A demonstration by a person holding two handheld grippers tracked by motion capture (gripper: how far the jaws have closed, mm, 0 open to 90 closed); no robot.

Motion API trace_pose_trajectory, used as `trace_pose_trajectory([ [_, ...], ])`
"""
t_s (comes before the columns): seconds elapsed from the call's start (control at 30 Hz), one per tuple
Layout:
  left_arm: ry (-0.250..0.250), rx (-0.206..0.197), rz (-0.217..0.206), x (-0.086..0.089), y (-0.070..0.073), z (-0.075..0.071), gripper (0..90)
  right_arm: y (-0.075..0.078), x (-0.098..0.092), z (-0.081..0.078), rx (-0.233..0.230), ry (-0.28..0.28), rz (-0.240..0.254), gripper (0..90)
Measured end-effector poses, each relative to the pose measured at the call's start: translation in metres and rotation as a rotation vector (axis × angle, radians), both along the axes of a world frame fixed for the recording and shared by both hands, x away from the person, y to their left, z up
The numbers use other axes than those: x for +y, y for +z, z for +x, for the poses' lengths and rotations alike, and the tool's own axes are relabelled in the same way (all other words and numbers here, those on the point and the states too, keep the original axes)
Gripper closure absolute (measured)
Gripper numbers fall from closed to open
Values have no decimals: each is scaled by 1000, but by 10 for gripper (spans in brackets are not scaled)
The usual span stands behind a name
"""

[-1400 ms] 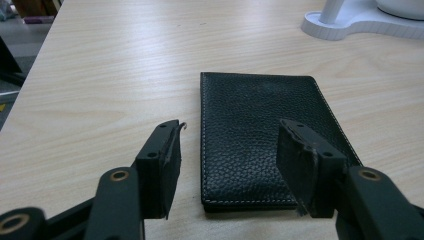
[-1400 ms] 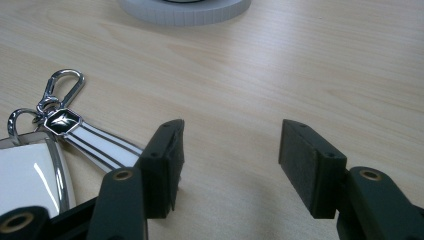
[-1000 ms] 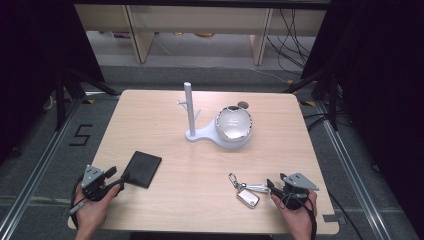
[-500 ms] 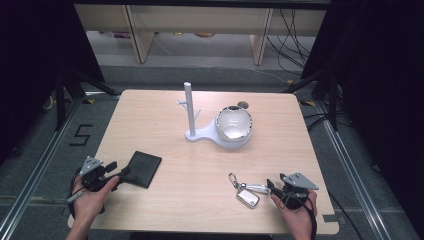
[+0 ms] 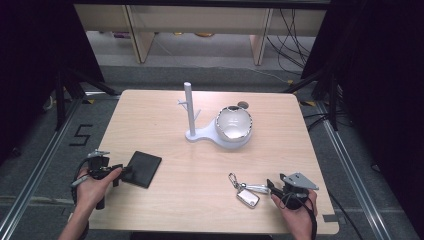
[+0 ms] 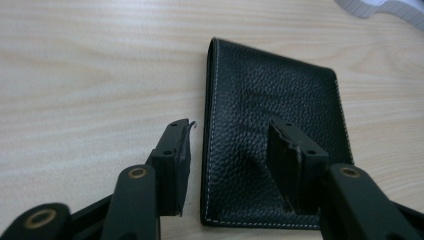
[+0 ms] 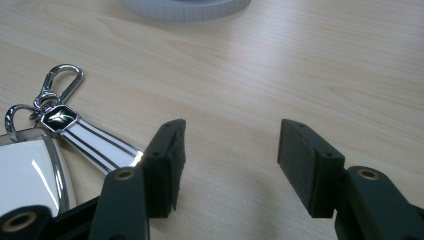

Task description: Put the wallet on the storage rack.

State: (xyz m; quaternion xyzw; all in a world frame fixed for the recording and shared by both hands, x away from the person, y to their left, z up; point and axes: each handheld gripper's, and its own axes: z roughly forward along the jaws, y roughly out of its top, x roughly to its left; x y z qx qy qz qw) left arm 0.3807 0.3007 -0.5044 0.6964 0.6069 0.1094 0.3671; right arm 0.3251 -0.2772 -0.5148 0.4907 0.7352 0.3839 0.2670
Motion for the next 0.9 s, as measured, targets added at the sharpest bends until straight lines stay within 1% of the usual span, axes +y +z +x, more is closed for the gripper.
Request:
trace_pose_trajectory([
  [0.03, 6, -2, -15, 0, -3, 0, 526, 0, 0, 0, 3, 0, 1, 455],
  [0.07, 9, 23, -23, 1, -3, 1, 525, 0, 0, 0, 2, 3, -4, 455],
  [0.1, 10, 18, -30, 1, -5, 1, 524, 0, 1, 0, 1, 6, -6, 454],
  [0.13, 9, 25, -33, 2, -5, 1, 524, 0, 1, 0, 1, 6, -6, 454],
  [0.17, 12, 22, -38, 2, -6, 1, 529, 0, 1, 0, 6, 6, -12, 455],
  [0.2, 21, 11, -45, 1, -7, 1, 532, 0, 1, 0, 1, 7, -15, 455],
  [0.3, 22, 27, -45, 1, -6, 1, 541, 0, 1, 1, 0, 9, -23, 455],
  [0.33, 14, 40, -37, 1, -4, 2, 544, 0, 1, 1, -1, 9, -25, 455],
  [0.37, 19, 35, -31, 0, -4, 2, 547, 0, 2, 0, 4, 6, -19, 455],
  [0.4, 6, 34, -29, 0, -3, 2, 548, 0, 4, -1, 16, -11, -5, 455],
  [0.43, 0, 49, -16, 0, -2, 3, 550, 0, 4, -2, 26, -22, 3, 455],
  [0.47, 2, 51, -14, 0, -1, 3, 552, 0, 3, -1, 14, -9, -5, 455],
  [0.5, -2, 53, -10, 0, -1, 3, 552, 0, 3, -1, 14, -9, -5, 455],
  [0.53, 5, 50, -12, -1, -2, 3, 552, 0, 4, -2, 15, -10, -3, 454],
  [0.57, 12, 43, -23, -1, -3, 3, 551, 0, 3, -2, 13, -10, -5, 454],
  [0.6, 6, 50, -25, -1, -3, 4, 549, 0, 4, -1, 11, -9, 1, 454],
  [0.63, -6, 72, -27, 1, -3, 4, 545, 0, 3, -1, 10, -7, -1, 454],
  [0.67, 3, 78, -50, 1, -4, 4, 530, 0, 3, -1, 11, -9, -7, 455],
  [0.7, -1, 77, -52, 0, -4, 4, 527, 0, 4, -1, 13, -8, -8, 455],
  [0.73, -7, 76, -43, 0, -4, 4, 527, 0, 2, 0, 2, 12, -23, 455],
  [0.77, -13, 69, -33, 0, -4, 3, 528, 0, 3, 0, 5, 12, -24, 455],
  [0.8, -16, 67, -34, -2, -4, 3, 538, 0, 3, 0, 6, 13, -24, 455],
  [0.9, -19, 59, -2, -3, -4, 2, 568, 0, 3, 0, 6, 13, -27, 455],
])
